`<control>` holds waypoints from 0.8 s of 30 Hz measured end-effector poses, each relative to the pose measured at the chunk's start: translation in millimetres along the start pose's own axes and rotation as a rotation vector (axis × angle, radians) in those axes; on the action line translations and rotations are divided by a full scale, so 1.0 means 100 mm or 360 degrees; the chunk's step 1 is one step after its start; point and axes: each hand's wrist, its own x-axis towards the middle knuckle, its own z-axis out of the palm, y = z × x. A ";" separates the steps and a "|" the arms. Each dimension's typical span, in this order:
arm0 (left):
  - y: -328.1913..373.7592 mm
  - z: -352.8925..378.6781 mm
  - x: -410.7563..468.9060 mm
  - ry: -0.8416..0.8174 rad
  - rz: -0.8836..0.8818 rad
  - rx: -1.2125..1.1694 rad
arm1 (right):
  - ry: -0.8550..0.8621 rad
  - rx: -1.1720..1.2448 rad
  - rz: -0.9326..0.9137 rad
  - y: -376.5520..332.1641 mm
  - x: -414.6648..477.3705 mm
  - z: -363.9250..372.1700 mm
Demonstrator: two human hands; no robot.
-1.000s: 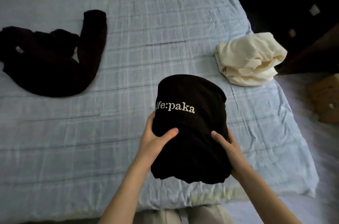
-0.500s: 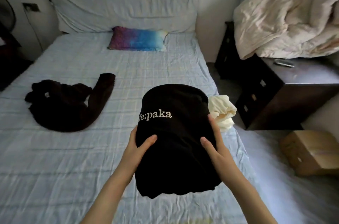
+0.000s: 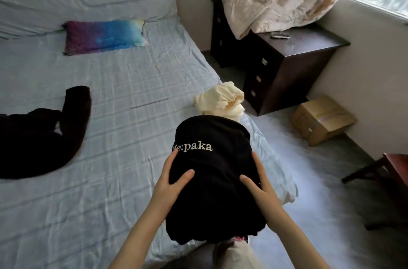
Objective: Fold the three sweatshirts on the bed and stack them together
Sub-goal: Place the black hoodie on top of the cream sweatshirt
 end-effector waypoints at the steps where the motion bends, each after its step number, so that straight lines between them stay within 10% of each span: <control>1: 0.01 0.06 0.05 -0.0016 0.0005 0.0014 | 0.0042 0.0012 0.0014 0.02 0.04 -0.06; 24: -1.33 2.29 3.31 0.0362 -0.0443 -0.0121 | -0.0496 -0.0522 0.0141 1.25 4.37 -1.92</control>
